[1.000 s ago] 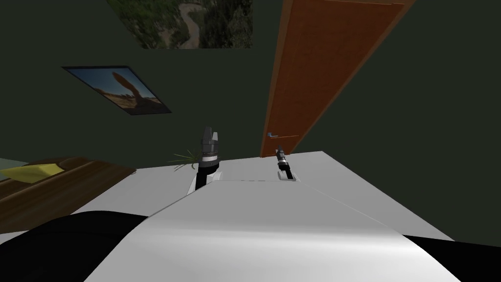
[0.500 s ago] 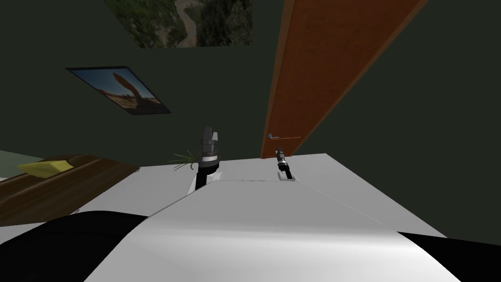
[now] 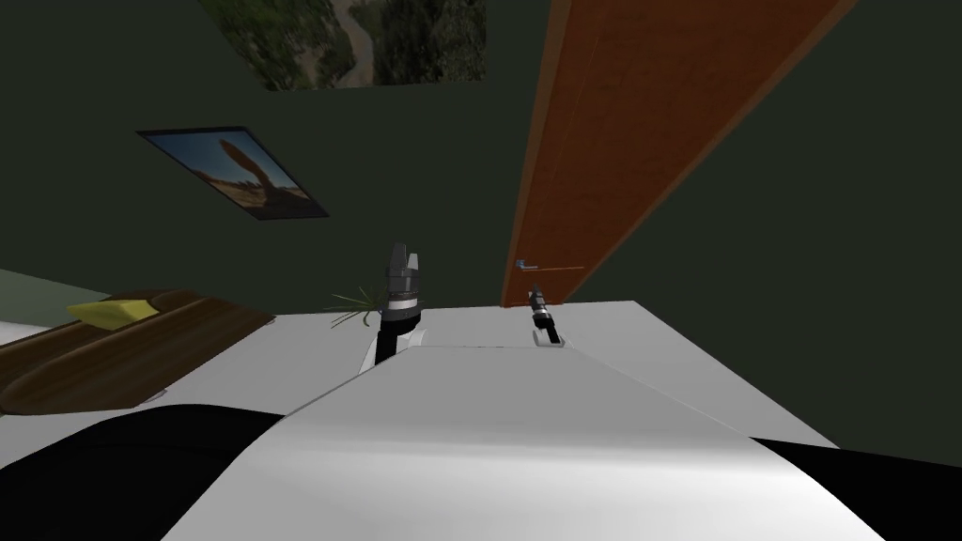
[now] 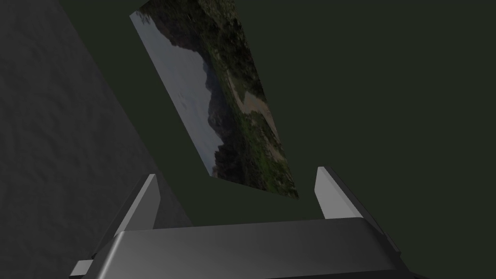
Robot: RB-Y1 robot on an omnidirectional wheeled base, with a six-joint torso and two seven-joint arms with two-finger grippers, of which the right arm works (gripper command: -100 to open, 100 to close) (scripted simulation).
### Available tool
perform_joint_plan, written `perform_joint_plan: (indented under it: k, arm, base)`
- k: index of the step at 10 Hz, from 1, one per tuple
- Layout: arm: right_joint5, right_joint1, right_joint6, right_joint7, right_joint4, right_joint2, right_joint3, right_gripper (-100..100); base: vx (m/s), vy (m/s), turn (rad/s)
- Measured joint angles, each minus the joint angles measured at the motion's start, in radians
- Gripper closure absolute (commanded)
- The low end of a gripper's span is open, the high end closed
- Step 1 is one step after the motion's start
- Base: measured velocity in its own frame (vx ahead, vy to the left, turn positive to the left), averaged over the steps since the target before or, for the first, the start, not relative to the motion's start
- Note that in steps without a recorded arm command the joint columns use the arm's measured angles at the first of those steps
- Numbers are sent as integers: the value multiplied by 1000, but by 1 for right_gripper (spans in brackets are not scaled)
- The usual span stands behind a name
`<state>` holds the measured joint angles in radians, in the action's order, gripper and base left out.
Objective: Pull the door open
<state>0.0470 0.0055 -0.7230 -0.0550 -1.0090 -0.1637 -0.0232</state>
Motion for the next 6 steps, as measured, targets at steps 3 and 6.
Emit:
perform_joint_plan:
  k: [3, 6]
  arm:
    - [7, -30, -19, -14, 76, -7, -1, -100]
    - [13, -57, -43, -31, 154, -16, -2, -100]
  base:
    - [82, -65, 55]
    - [70, -66, 59]
